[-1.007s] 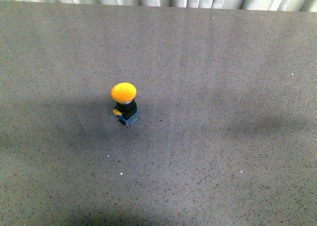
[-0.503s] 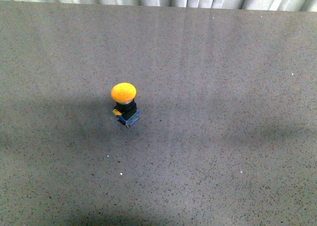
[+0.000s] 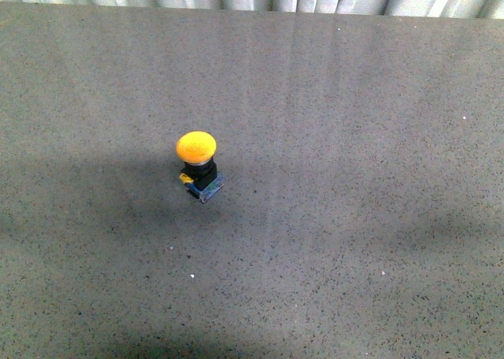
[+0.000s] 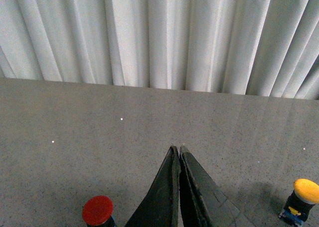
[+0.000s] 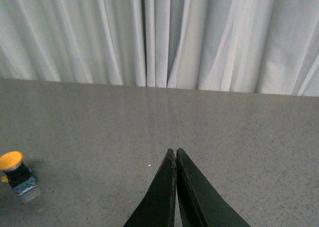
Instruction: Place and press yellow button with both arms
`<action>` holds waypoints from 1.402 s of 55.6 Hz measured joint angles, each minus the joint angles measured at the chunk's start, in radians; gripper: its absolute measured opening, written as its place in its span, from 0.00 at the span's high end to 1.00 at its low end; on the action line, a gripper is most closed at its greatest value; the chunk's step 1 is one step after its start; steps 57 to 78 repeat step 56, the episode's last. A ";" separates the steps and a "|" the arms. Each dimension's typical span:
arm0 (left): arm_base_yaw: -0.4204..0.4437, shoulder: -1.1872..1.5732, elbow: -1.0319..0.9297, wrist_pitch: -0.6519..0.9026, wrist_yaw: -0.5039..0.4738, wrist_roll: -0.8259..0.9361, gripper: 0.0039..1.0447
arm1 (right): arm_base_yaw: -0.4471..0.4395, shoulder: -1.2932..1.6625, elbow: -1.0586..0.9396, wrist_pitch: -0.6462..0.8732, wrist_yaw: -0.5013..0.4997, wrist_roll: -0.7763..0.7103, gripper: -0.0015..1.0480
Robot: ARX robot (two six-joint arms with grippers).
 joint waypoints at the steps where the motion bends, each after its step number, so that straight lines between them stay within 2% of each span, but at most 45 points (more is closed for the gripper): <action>1: 0.000 0.000 0.000 0.000 0.000 0.000 0.99 | 0.000 0.000 0.000 0.000 0.000 0.000 0.99; 10: 0.000 0.000 0.000 0.000 0.000 0.000 0.99 | 0.000 -0.002 0.000 -0.002 0.000 -0.001 0.98; 13: 0.000 0.000 0.000 0.000 0.000 0.000 0.95 | 0.000 -0.003 0.000 -0.002 0.000 -0.001 0.91; 32: 0.000 0.000 0.000 0.000 0.000 0.000 0.42 | 0.000 -0.003 0.000 -0.002 0.000 -0.001 0.40; 40: 0.000 0.000 0.000 0.000 0.000 0.000 0.10 | 0.000 -0.003 0.000 -0.002 0.000 0.000 0.08; 42: 0.000 0.000 0.000 0.000 0.000 0.002 0.07 | 0.000 -0.003 0.000 -0.002 0.000 -0.001 0.08; 44: 0.000 0.000 0.000 0.000 0.000 0.002 0.09 | 0.000 -0.003 0.000 -0.002 0.000 -0.001 0.09; 78: 0.000 0.000 0.000 0.000 0.000 0.002 0.09 | 0.000 -0.003 0.000 -0.002 0.000 -0.001 0.09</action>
